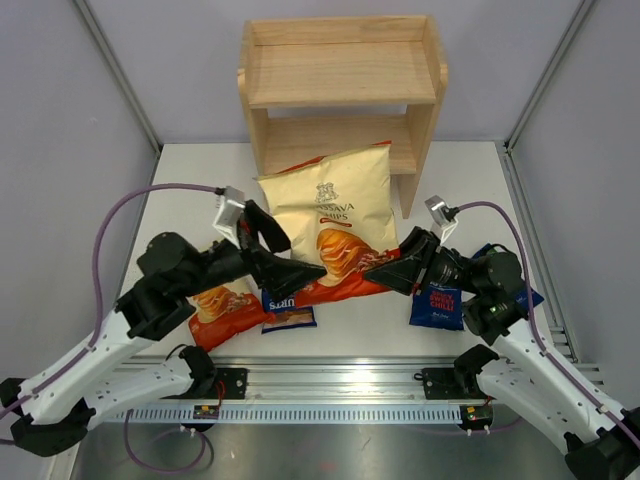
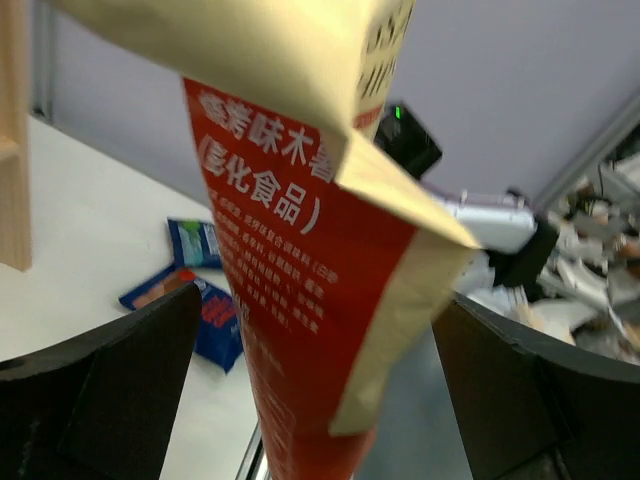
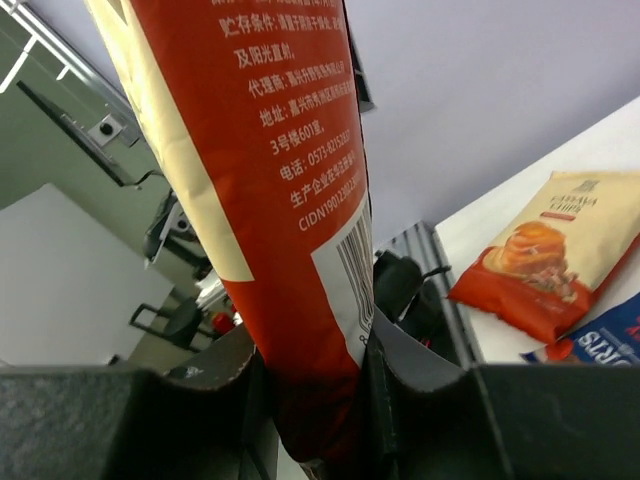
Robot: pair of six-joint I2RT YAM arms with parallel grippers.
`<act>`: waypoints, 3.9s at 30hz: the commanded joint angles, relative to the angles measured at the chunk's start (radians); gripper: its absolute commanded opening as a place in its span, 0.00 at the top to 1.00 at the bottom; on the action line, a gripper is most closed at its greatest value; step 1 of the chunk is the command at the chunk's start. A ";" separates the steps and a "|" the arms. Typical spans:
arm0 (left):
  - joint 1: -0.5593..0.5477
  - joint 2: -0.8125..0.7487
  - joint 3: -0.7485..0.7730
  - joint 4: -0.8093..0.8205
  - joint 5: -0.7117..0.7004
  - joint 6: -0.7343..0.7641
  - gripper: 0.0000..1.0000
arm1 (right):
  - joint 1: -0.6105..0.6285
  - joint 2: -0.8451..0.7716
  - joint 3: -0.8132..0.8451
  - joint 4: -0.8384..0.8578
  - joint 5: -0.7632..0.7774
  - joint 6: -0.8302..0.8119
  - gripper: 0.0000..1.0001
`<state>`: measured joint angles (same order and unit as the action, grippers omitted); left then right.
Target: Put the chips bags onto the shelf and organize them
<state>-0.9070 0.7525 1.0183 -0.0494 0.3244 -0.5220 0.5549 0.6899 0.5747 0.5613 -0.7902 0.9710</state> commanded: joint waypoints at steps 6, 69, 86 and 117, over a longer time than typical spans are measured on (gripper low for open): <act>-0.006 0.062 -0.086 0.106 0.217 0.116 0.40 | 0.008 0.043 0.100 0.003 -0.199 0.094 0.82; -0.012 -0.245 -0.380 0.329 -0.418 -0.121 0.57 | 0.339 -0.065 -0.153 0.060 0.499 -0.015 0.88; -0.007 -0.424 -0.348 -0.053 -0.833 -0.053 0.82 | 0.338 -0.228 -0.164 -0.204 0.617 -0.043 0.96; -0.007 -0.261 0.115 -0.882 -1.036 0.105 0.01 | 0.112 0.607 0.275 0.100 1.045 0.181 0.95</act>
<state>-0.9154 0.5320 1.1706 -0.9493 -0.6540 -0.4786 0.6735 1.2148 0.7460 0.4820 0.1638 1.0847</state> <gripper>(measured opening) 0.988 0.399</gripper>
